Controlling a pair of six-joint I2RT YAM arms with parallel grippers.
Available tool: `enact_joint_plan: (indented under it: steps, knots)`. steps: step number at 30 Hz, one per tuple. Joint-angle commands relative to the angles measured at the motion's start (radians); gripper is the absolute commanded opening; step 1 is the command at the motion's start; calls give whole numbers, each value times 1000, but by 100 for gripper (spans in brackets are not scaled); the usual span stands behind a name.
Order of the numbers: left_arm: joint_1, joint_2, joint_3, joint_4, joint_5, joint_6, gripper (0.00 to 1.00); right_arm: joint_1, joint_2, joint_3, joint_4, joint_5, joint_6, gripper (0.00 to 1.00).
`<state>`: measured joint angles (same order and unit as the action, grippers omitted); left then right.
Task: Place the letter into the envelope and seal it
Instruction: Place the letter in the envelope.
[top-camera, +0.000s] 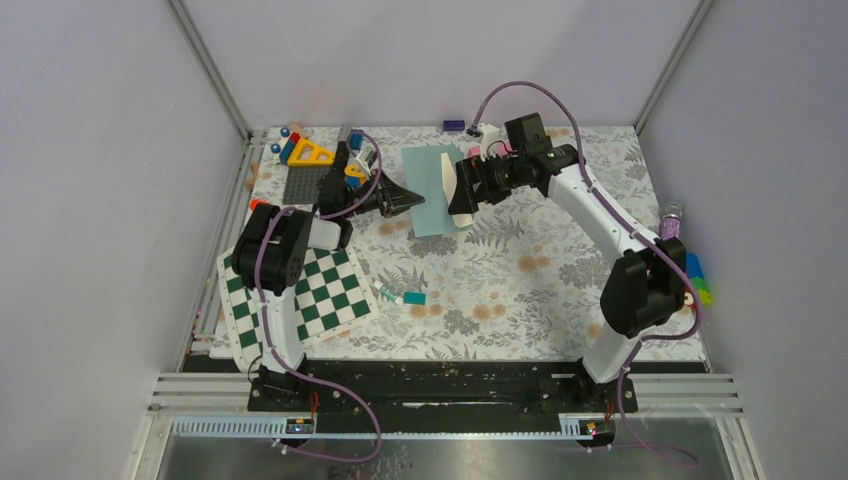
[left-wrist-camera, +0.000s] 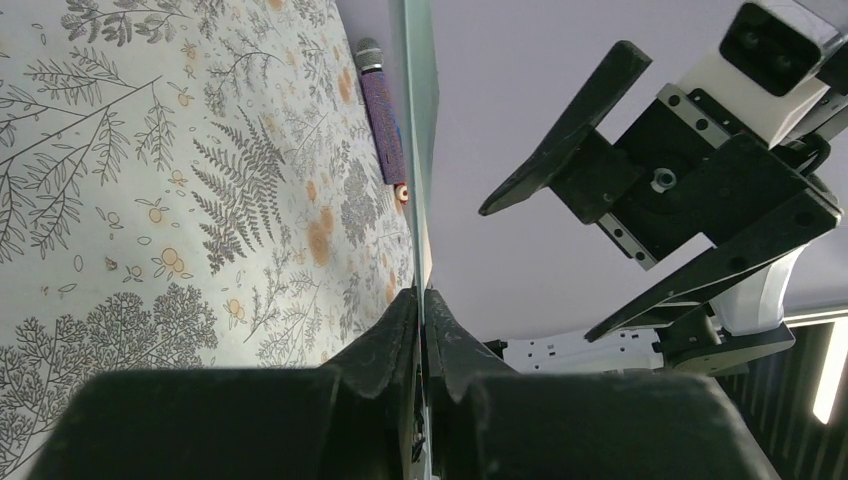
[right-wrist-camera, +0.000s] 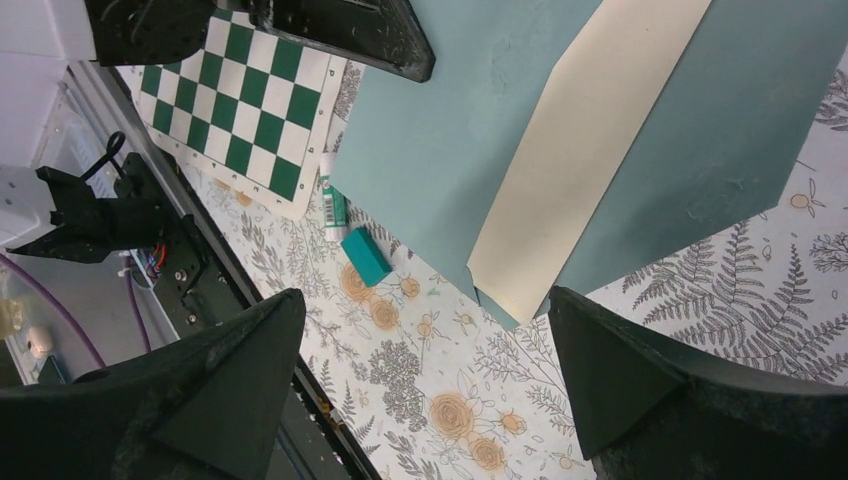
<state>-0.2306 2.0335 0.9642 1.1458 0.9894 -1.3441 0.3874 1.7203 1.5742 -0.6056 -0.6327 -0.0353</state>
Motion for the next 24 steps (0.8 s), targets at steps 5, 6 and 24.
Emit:
enact_joint_plan:
  steps: [5,6,24]
  knots:
    - [-6,1,19,98,2,-30,6,35,61,20,-40,37,-29,100]
    - [-6,1,19,103,2,-34,6,38,65,18,-41,38,-28,100]
    - [-4,-8,17,148,5,-70,6,42,71,-13,-24,87,-24,100]
